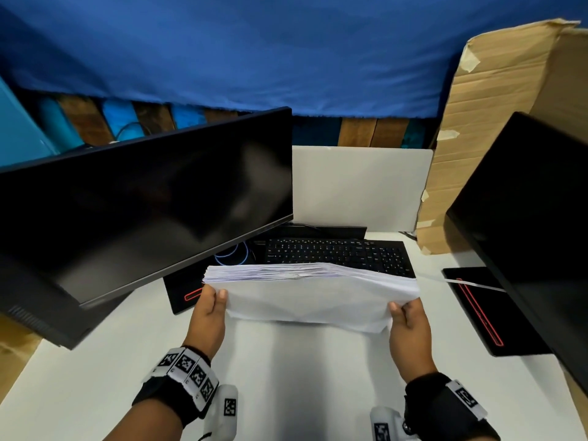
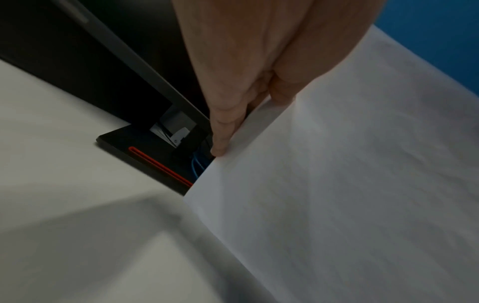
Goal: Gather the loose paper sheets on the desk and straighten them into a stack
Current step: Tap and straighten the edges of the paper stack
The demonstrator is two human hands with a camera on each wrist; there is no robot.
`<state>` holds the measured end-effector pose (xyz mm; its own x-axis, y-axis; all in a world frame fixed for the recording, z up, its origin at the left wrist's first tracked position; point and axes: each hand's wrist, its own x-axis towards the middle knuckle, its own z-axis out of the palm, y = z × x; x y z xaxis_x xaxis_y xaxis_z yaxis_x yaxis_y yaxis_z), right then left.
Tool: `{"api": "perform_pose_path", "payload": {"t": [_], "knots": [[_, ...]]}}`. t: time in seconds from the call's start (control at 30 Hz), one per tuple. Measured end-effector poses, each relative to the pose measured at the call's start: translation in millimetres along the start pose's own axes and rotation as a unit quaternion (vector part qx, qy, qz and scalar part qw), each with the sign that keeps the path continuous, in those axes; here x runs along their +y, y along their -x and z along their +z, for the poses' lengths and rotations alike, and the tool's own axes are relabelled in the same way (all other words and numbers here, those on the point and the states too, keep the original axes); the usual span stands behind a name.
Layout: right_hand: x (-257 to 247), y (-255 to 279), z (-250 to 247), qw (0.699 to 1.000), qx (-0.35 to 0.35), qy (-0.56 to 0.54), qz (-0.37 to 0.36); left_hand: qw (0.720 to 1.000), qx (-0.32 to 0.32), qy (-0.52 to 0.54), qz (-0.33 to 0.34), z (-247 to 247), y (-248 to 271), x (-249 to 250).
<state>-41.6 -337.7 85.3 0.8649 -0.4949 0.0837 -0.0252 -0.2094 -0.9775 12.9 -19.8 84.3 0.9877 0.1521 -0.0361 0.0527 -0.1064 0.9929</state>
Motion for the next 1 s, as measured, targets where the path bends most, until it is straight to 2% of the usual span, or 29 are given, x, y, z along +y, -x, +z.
{"api": "perform_pose_path", "payload": {"t": [0.17, 0.33, 0.47, 0.63, 0.77, 0.9, 1.0], "knots": [[13, -3, 4, 0.996, -0.034, 0.045, 0.069, 0.998, -0.045, -0.02, -0.035, 6, 9, -9], [-5, -3, 9, 0.999, -0.009, 0.019, 0.032, 1.0, -0.004, -0.021, -0.017, 10, 6, -1], [-6, -1, 3, 0.999, -0.013, -0.011, 0.03, 0.999, 0.025, -0.025, 0.014, 3, 7, 4], [17, 5, 6, 0.995, -0.05, 0.027, 0.085, 0.999, -0.023, -0.04, -0.029, -1, 12, -18], [9, 2, 8, 0.997, -0.042, 0.014, 0.065, 0.998, -0.007, -0.04, -0.039, 0, 10, -19], [1, 0, 5, 0.998, -0.033, -0.011, 0.048, 0.999, 0.002, -0.04, -0.02, -4, 6, -14], [7, 3, 6, 0.995, -0.059, -0.012, 0.084, 0.997, -0.036, -0.039, -0.047, -4, 8, -16]]}}
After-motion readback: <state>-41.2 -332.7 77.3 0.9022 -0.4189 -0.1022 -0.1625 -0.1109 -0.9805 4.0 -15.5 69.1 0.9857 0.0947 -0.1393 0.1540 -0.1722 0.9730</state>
